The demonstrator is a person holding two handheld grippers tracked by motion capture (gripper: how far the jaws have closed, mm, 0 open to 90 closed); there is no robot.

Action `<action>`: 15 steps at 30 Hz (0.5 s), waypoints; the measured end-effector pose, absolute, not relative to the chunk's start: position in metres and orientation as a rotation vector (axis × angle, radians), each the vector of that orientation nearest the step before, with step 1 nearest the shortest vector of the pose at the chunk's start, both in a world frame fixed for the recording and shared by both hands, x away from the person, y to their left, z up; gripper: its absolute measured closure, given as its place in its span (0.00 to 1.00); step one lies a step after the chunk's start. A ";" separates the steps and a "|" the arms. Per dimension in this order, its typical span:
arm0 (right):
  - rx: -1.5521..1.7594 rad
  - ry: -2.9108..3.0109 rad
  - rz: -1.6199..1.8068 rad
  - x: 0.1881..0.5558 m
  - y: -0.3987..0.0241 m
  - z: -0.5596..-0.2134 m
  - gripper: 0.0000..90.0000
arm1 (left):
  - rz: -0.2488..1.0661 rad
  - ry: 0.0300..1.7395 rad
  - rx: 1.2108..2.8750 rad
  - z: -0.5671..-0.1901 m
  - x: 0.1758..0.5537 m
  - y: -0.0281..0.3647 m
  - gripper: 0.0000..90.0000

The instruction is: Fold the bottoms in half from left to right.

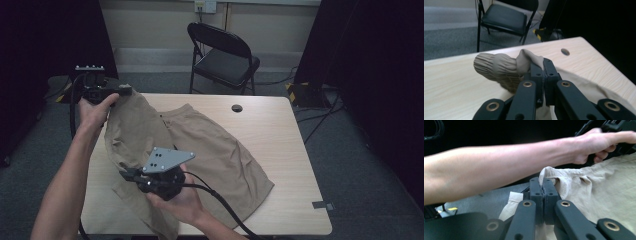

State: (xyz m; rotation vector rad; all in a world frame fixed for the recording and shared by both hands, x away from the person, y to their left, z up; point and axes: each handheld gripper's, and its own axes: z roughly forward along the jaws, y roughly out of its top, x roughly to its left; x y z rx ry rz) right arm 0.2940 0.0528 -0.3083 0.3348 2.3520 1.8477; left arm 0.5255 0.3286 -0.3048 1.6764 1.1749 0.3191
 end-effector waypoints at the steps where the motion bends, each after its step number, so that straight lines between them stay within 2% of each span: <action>1: 0.332 2.347 1.850 0.295 0.053 -0.306 0.99 | 0.319 1.175 1.676 -0.305 0.525 0.329 0.99; 10: 0.373 2.323 1.815 0.303 0.037 -0.307 0.99 | 0.287 1.206 1.645 -0.323 0.537 0.310 0.99; 15: 0.425 2.286 1.801 0.308 0.015 -0.308 0.99 | 0.285 1.216 1.640 -0.327 0.544 0.297 0.99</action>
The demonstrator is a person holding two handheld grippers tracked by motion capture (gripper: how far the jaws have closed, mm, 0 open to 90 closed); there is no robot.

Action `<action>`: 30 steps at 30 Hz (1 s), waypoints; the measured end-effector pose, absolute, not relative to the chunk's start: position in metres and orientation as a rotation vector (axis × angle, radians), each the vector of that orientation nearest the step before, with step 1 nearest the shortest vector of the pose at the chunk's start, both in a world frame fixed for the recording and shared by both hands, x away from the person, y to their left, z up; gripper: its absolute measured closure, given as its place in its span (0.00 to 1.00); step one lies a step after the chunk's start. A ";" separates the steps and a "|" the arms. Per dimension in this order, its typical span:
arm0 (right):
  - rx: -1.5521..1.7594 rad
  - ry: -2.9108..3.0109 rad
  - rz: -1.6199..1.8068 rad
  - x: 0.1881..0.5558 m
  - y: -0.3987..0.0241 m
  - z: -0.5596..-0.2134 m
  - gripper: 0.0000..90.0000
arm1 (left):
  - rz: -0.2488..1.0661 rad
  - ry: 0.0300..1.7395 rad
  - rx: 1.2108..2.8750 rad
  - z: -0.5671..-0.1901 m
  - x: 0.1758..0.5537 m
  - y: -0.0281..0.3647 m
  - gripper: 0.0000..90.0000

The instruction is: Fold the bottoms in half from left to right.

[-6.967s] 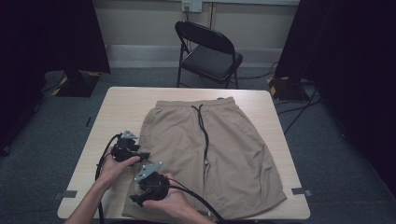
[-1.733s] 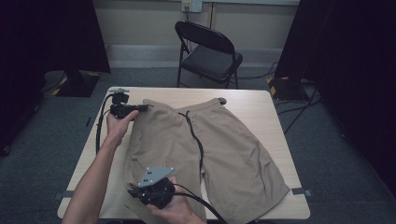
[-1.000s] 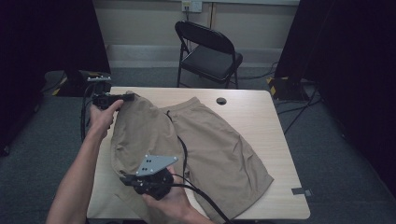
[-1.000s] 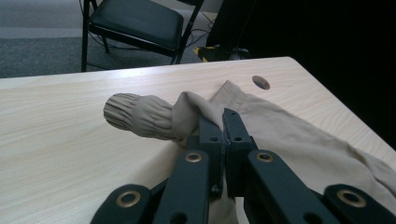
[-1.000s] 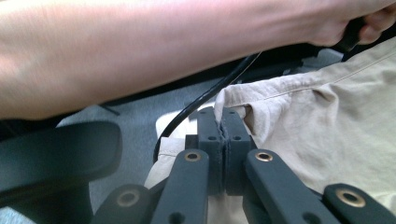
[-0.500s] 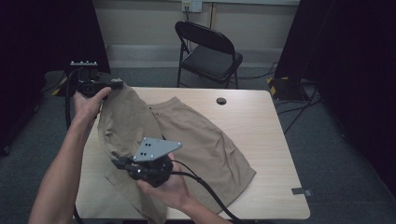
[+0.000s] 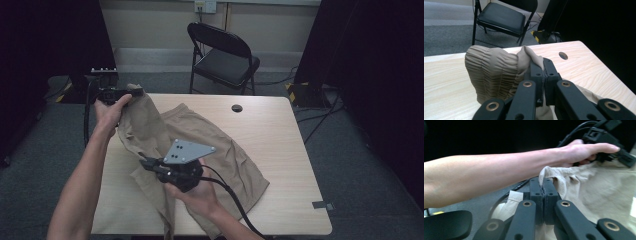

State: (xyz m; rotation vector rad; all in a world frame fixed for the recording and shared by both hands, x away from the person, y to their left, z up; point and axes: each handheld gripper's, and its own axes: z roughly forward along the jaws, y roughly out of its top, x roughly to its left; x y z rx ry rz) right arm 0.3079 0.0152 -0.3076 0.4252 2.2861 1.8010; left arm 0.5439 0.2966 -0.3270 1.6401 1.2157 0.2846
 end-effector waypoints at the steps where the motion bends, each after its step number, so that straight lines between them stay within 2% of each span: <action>1: 0.443 2.272 1.789 0.310 0.006 -0.308 0.99 | 0.287 1.212 1.636 -0.328 0.546 0.293 0.99; 24: 0.669 2.205 1.615 0.324 -0.083 -0.337 0.99 | 0.267 1.136 1.712 -0.347 0.578 0.233 0.98; 27: 0.699 2.189 1.593 0.326 -0.094 -0.340 0.99 | 0.269 1.119 1.704 -0.350 0.581 0.224 0.95; 30: 0.727 2.184 1.552 0.332 -0.104 -0.346 0.99 | 0.258 1.099 1.695 -0.352 0.581 0.219 0.79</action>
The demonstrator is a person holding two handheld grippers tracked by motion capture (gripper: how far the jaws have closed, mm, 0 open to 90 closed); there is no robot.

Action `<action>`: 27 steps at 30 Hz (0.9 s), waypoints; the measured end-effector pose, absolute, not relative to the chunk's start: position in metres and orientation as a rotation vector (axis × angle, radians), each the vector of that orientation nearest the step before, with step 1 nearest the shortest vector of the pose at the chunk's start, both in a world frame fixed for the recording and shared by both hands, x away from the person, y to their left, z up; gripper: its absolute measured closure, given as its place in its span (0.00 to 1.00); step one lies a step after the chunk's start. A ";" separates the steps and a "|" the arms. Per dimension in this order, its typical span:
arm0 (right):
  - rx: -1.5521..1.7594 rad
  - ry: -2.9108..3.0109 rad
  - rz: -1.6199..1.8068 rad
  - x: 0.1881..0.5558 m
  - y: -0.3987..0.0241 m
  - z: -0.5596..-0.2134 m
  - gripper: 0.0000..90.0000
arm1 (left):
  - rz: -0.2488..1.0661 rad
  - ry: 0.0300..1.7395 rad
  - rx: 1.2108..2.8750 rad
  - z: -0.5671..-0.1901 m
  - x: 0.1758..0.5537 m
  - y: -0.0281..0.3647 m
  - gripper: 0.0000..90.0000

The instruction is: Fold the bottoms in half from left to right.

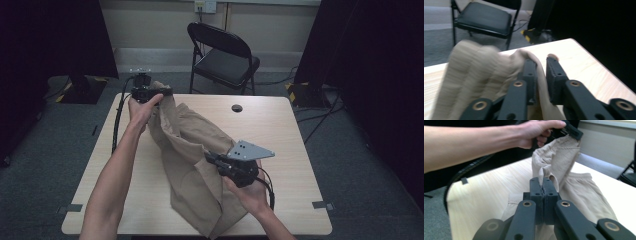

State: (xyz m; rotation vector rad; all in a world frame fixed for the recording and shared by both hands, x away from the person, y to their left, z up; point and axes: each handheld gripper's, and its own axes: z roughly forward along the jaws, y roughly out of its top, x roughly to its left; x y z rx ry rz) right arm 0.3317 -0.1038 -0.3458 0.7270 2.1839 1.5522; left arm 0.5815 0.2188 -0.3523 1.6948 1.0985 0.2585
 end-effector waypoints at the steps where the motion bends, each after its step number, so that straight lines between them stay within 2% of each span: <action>1: 0.740 2.184 1.541 0.334 -0.106 -0.348 0.99 | 0.271 1.101 1.689 -0.352 0.581 0.217 0.79; 2: 0.756 2.190 1.517 0.339 -0.109 -0.352 0.99 | 0.268 1.095 1.682 -0.351 0.580 0.217 0.70; 4: 0.787 2.191 1.493 0.345 -0.113 -0.358 0.99 | 0.288 1.077 1.687 -0.349 0.578 0.215 0.68; 5: 0.817 2.188 1.460 0.352 -0.119 -0.365 0.99 | 0.292 1.065 1.688 -0.346 0.576 0.215 0.62; 8: 0.857 2.186 1.436 0.360 -0.126 -0.372 0.99 | 0.285 1.041 1.704 -0.344 0.572 0.214 0.59; 15: 0.905 2.182 1.417 0.371 -0.138 -0.382 0.99 | 0.292 0.990 1.687 -0.341 0.557 0.213 0.58; 18: 0.929 2.180 1.411 0.374 -0.144 -0.385 0.99 | 0.312 0.976 1.734 -0.341 0.549 0.212 0.57; 23: 0.978 2.172 1.382 0.379 -0.159 -0.391 0.97 | 0.268 0.959 1.694 -0.346 0.534 0.218 0.58; 27: 1.016 2.165 1.368 0.380 -0.169 -0.396 0.97 | 0.281 0.966 1.718 -0.352 0.525 0.222 0.58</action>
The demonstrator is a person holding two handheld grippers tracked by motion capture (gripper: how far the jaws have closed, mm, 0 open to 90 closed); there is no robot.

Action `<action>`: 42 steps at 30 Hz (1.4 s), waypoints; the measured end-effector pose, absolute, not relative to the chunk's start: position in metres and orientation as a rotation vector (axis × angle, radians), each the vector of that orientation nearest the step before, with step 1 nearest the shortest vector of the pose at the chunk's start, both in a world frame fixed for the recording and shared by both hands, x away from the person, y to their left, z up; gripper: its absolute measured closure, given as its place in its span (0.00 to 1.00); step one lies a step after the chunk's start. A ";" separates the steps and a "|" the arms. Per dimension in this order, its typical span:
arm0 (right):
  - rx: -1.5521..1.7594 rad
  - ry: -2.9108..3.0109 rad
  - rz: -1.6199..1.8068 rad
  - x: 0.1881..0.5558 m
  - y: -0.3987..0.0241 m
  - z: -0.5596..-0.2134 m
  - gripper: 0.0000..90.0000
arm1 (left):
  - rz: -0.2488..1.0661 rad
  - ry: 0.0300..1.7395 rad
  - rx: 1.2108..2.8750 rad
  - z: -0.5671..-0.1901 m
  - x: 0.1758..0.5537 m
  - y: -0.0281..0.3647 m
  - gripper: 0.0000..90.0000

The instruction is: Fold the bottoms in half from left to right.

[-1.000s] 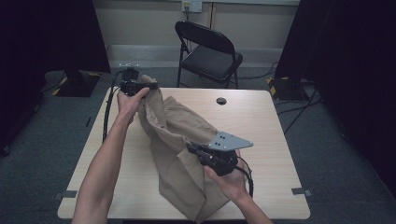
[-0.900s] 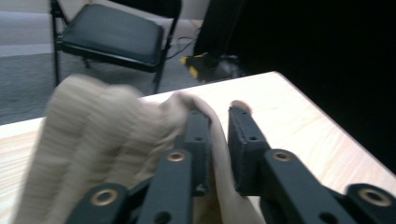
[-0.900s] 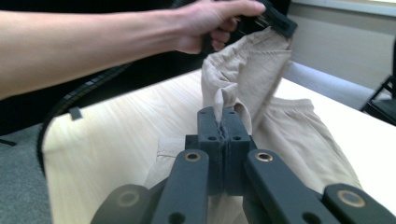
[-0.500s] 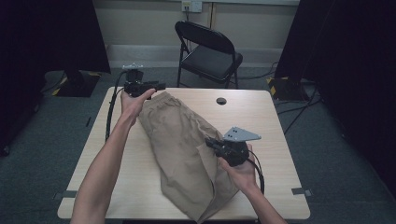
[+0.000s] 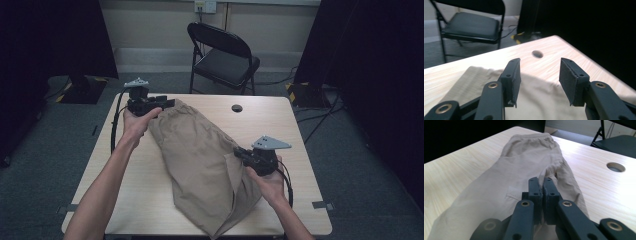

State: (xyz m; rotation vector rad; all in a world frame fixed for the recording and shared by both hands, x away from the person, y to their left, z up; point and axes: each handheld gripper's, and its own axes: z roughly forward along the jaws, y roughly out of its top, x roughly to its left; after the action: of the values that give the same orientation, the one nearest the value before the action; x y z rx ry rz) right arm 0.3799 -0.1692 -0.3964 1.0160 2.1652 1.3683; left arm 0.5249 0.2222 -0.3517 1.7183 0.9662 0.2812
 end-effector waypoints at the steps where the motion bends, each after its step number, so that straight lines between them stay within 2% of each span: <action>1: 1.022 2.167 1.359 0.380 -0.171 -0.398 0.97 | 0.286 0.967 1.724 -0.356 0.520 0.224 0.58; 10: 1.096 2.185 1.306 0.376 -0.188 -0.414 0.93 | 0.272 0.970 1.775 -0.389 0.500 0.222 0.57; 18: 1.180 2.138 1.254 0.371 -0.215 -0.420 0.80 | 0.206 0.950 1.853 -0.423 0.475 0.209 0.59; 23: 1.191 2.150 1.263 0.374 -0.214 -0.423 0.77 | 0.174 0.945 1.903 -0.442 0.461 0.199 0.64; 29: 1.128 2.285 1.208 0.373 -0.188 -0.440 0.73 | 0.122 0.900 2.000 -0.467 0.452 0.187 0.77; 30: 1.110 2.318 1.219 0.377 -0.183 -0.445 0.66 | 0.116 0.897 2.015 -0.473 0.453 0.186 0.82; 34: 1.078 2.340 1.234 0.388 -0.182 -0.451 0.61 | 0.088 0.954 1.988 -0.494 0.460 0.189 0.84; 38: 1.099 2.376 1.201 0.401 -0.180 -0.463 0.62 | 0.120 0.939 2.011 -0.500 0.461 0.187 0.82; 40: 1.076 2.420 1.130 0.401 -0.176 -0.472 0.67 | 0.160 0.915 2.037 -0.499 0.459 0.184 0.80; 42: 1.052 2.433 1.123 0.400 -0.177 -0.471 0.79 | 0.185 0.917 2.044 -0.499 0.459 0.184 0.78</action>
State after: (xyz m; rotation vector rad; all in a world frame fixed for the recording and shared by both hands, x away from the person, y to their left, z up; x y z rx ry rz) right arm 0.3996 -0.1768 -0.4712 1.0521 2.4333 1.1228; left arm 0.4589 0.1841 -0.4990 2.0440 0.9165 0.1852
